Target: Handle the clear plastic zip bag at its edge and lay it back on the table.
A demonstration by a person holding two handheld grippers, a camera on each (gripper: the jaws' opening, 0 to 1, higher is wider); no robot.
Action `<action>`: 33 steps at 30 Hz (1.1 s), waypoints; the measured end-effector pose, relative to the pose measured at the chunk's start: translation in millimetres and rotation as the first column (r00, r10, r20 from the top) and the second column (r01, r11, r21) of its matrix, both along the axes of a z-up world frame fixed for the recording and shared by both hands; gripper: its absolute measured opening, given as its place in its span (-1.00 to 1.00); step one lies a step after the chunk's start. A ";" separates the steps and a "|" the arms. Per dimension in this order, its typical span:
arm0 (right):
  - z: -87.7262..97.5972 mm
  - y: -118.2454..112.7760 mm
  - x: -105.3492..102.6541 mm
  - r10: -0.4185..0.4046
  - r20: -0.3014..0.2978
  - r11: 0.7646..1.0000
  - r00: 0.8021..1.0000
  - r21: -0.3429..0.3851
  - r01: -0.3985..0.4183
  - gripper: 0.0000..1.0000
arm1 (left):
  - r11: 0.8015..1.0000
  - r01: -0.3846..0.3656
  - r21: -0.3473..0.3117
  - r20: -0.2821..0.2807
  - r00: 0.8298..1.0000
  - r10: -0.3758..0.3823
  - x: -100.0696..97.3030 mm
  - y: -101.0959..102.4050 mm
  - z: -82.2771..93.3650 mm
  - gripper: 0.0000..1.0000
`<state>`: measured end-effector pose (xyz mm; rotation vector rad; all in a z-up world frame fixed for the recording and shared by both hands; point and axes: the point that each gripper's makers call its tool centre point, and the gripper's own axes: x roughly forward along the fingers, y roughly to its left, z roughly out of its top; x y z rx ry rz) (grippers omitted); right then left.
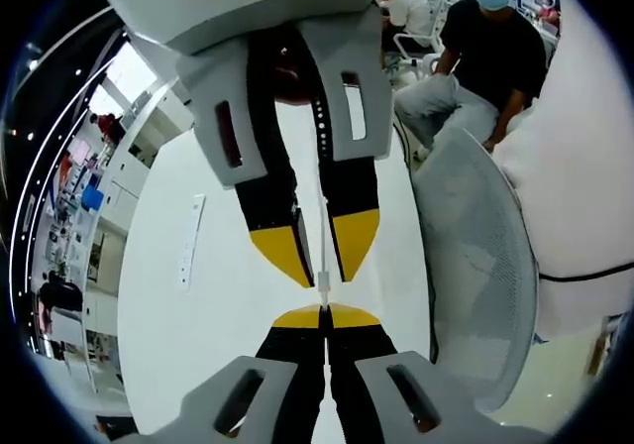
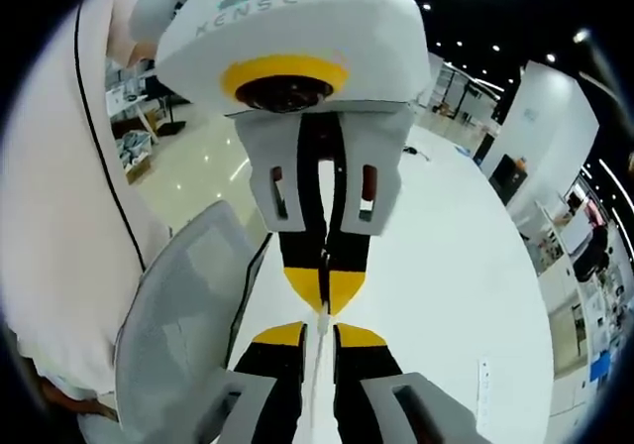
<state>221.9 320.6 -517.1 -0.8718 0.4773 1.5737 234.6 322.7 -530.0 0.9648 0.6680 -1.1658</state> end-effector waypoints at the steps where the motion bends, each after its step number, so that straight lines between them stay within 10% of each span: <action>1: 0.1 0.5 0.0 0.004 0.003 1.000 1.000 0.002 -0.004 -0.91 | 1.000 0.000 -0.001 -0.001 1.000 0.000 -0.4 -0.6 0.3 -1.00; 33: 0.2 8.5 1.8 0.025 0.040 1.000 0.999 -0.013 -0.024 -1.00 | 1.000 -0.001 -0.018 0.000 1.000 0.001 2.1 0.8 0.6 -1.00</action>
